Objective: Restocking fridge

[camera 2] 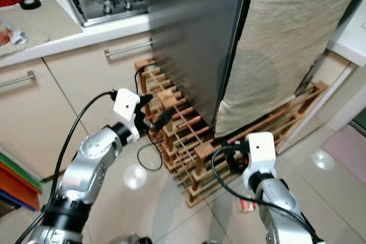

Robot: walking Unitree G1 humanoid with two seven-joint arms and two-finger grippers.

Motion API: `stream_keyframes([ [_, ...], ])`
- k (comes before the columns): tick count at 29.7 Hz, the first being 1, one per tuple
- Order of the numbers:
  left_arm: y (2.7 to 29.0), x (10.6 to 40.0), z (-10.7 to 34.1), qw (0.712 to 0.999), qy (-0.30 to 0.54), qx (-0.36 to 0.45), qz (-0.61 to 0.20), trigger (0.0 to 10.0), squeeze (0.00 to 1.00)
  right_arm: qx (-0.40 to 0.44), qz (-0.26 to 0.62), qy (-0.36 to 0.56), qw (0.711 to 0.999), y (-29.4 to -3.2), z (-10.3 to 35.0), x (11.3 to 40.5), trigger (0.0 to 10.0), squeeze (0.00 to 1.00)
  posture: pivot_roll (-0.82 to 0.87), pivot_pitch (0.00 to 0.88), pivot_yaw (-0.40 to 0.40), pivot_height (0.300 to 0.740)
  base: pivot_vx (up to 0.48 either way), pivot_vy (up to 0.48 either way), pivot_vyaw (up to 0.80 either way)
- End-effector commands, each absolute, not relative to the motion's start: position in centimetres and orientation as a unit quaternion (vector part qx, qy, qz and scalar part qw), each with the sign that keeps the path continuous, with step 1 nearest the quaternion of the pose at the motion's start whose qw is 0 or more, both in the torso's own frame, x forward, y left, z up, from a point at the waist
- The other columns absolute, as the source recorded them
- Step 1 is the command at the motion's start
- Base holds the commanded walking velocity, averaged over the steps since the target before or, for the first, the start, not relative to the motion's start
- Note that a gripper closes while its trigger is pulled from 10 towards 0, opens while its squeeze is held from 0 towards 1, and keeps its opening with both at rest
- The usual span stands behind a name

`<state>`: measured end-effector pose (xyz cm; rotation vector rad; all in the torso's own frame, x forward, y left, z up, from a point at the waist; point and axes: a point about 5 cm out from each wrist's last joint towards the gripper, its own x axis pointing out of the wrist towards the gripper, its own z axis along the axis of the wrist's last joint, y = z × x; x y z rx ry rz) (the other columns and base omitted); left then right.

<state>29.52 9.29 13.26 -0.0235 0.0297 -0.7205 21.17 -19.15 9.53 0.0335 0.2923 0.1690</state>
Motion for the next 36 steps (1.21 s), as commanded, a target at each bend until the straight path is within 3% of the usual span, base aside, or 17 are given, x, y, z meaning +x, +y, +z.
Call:
stream_keyframes([
  [1,9.6,29.1,14.7,0.926,0.002,-0.022,-0.378,10.0,0.0,0.041,0.108,0.11,0.987,-19.6,11.5,20.8,10.0,0.0,-0.04,0.023,0.012,0.74,0.0,0.0,0.0],
  [7,9.2,29.5,16.0,0.92,-0.011,-0.028,-0.391,10.0,0.0,0.056,0.148,0.111,0.981,-19.4,12.0,20.3,10.0,0.0,-0.04,0.022,0.004,0.74,0.0,0.0,0.0],
  [13,6.4,30.2,18.0,0.902,-0.029,-0.044,-0.428,10.0,0.0,0.049,0.137,0.13,0.981,-19.9,11.6,19.7,10.0,0.0,-0.06,0.028,0.013,0.74,0.0,0.0,0.0],
  [19,1.8,31.1,19.7,0.869,-0.036,-0.071,-0.488,10.0,0.0,0.043,0.12,0.141,0.982,-20.7,11.3,19.2,10.0,0.0,-0.08,0.045,0.022,0.74,0.0,0.0,0.0],
  [30,-1.4,31.4,22.0,0.848,-0.053,-0.096,-0.519,10.0,0.0,0.045,0.098,0.151,0.983,-21.5,10.9,18.8,10.0,0.0,-0.1,0.065,0.035,0.74,0.0,0.0,0.0],
  [36,-2.4,31.2,21.2,0.848,-0.044,-0.072,-0.523,10.0,0.0,0.062,0.077,0.142,0.985,-21.9,10.9,19.1,10.0,0.0,-0.09,0.073,0.039,0.74,0.0,0.0,0.0],
])
